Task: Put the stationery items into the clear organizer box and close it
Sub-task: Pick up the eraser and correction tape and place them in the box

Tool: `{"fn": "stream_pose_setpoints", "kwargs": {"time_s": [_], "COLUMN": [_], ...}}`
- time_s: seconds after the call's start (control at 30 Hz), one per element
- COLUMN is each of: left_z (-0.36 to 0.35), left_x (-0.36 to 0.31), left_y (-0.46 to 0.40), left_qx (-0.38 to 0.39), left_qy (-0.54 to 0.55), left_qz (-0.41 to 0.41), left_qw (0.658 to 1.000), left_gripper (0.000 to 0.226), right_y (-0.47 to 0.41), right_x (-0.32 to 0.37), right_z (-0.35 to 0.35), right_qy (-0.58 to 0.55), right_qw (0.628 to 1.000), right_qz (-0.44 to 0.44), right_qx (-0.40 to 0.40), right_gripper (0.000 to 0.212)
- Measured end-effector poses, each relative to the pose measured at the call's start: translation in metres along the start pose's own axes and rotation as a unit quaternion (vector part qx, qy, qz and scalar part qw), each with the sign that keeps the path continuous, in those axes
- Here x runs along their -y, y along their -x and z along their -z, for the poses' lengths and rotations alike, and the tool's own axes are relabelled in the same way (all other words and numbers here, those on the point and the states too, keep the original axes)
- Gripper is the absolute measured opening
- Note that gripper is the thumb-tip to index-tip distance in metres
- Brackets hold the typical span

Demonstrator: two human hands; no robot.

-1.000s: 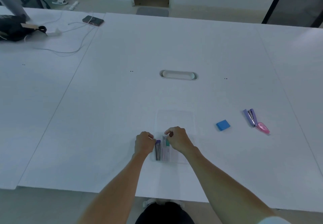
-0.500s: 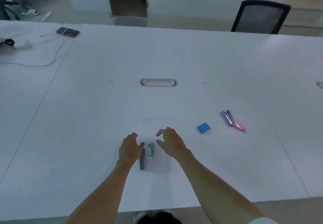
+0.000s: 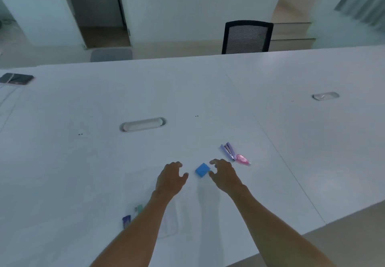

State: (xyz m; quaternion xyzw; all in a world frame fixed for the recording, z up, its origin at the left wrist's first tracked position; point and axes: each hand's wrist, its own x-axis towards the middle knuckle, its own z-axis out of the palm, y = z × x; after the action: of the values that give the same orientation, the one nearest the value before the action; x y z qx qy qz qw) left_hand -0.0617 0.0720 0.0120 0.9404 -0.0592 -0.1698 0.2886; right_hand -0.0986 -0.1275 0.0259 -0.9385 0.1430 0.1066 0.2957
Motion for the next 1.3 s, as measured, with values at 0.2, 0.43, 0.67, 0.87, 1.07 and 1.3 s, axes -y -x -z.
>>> {"fn": "stream_pose_setpoints", "kwargs": {"time_s": [0.2,0.43,0.67,0.87,1.07,1.3], "left_z": [-0.048,-0.084,-0.101,-0.092,-0.085,-0.058], "left_x": [-0.032,-0.052,-0.055,-0.048,-0.030,0.005], "left_y": [-0.029,-0.049,-0.055,-0.052,-0.039,-0.019], "left_qx": [0.017,0.018,0.018,0.026,0.023,0.029], "left_qy": [0.041,0.046,-0.031,0.004,0.043,0.161], "left_qz": [0.033,0.045,0.009,0.027,0.071,0.131], "left_qw": [0.998,0.998,0.999,0.999,0.996,0.978], "left_gripper": [0.052,0.056,0.052,0.041,0.032,0.021], "right_y": [-0.030,-0.063,-0.083,-0.080,-0.068,-0.046], "right_x": [-0.070,-0.108,-0.113,-0.113,-0.108,-0.079], "right_z": [0.036,0.046,0.034,0.022,0.010,-0.002], "right_qy": [-0.024,-0.016,0.079,0.063,0.068,0.013], "right_qw": [0.996,0.994,0.994,0.993,0.994,0.993], "right_qz": [-0.046,-0.086,-0.070,-0.098,-0.076,-0.107], "right_qx": [-0.073,-0.064,0.005,0.023,0.036,0.040], "right_gripper": [0.026,0.036,0.033,0.034,0.030,0.022]}}
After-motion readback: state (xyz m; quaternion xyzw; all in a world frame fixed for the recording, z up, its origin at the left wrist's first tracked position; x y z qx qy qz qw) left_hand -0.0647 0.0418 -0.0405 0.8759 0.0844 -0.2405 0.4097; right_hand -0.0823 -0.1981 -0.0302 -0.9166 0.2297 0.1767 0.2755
